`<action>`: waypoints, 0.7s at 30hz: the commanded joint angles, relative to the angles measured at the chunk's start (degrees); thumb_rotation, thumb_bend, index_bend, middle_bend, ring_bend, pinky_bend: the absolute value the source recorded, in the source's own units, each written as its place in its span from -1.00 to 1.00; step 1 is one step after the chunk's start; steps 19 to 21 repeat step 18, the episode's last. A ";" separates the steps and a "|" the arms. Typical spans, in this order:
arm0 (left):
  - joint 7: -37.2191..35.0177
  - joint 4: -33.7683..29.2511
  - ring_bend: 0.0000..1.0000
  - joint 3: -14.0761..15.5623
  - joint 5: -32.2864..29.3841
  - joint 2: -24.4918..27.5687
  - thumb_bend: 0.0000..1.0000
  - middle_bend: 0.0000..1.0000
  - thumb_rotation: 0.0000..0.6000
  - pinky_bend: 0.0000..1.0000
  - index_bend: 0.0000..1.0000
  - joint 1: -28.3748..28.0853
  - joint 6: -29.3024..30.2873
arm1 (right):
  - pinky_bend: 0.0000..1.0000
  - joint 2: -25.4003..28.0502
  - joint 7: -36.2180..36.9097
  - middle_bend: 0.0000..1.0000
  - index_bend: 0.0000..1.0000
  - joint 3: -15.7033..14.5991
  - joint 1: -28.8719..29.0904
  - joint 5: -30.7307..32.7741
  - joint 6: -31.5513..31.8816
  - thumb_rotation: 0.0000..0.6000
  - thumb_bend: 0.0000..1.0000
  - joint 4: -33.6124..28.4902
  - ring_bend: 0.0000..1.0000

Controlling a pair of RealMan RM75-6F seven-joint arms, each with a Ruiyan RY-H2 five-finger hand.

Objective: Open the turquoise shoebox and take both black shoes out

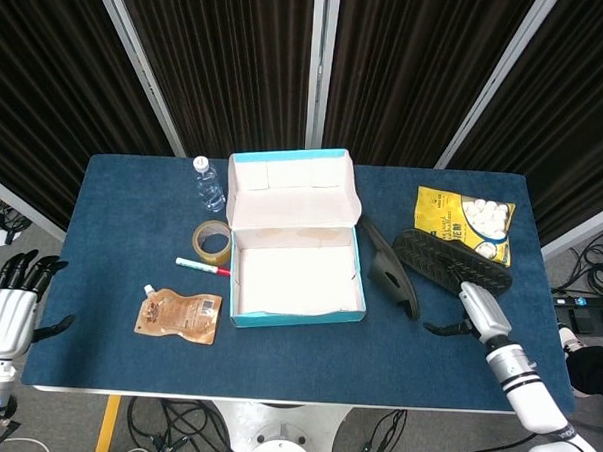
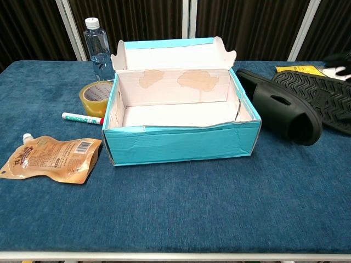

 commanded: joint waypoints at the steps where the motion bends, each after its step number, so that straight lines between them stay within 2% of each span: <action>1: -0.04 0.01 -0.84 -0.02 -0.04 0.00 -0.97 -0.64 1.00 -0.78 -0.54 0.07 0.11 | -1.00 2.22 -7.44 -0.93 -1.00 0.98 -3.47 -3.46 9.30 1.00 -0.79 -1.42 -0.97; 4: -0.26 0.15 -0.84 -0.13 -0.38 -0.11 -0.97 -0.64 1.00 -0.78 -0.54 0.23 0.23 | -0.92 3.22 -16.72 -0.76 -0.93 1.66 -6.33 -4.09 16.95 1.00 -0.50 -1.09 -0.88; 7: -0.42 0.32 -0.84 -0.22 -0.88 -0.28 -0.97 -0.64 1.00 -0.78 -0.54 0.31 0.03 | -0.88 3.95 -24.32 -0.75 -0.90 1.48 -10.13 -5.29 24.77 1.00 -0.45 -0.99 -0.88; 12: -0.37 0.52 -0.84 0.04 -1.10 -0.63 -0.97 -0.64 1.00 -0.78 -0.54 0.49 -0.20 | -0.88 5.73 -21.40 -0.79 -0.90 -1.04 -15.93 -8.41 31.24 1.00 -0.44 -1.52 -0.89; 17: 0.00 0.24 -0.84 0.43 -1.25 -0.92 -0.97 -0.64 1.00 -0.78 -0.54 0.82 -0.35 | -0.88 4.40 -19.45 -0.83 -0.89 -4.22 -21.13 -12.01 36.12 1.00 -0.44 0.37 -0.92; 21: 0.07 0.09 -0.84 0.55 -1.28 -0.97 -0.97 -0.64 1.00 -0.78 -0.54 0.90 -0.42 | -0.88 4.00 -19.29 -0.83 -0.89 -4.63 -21.83 -12.44 36.67 1.00 -0.44 0.63 -0.92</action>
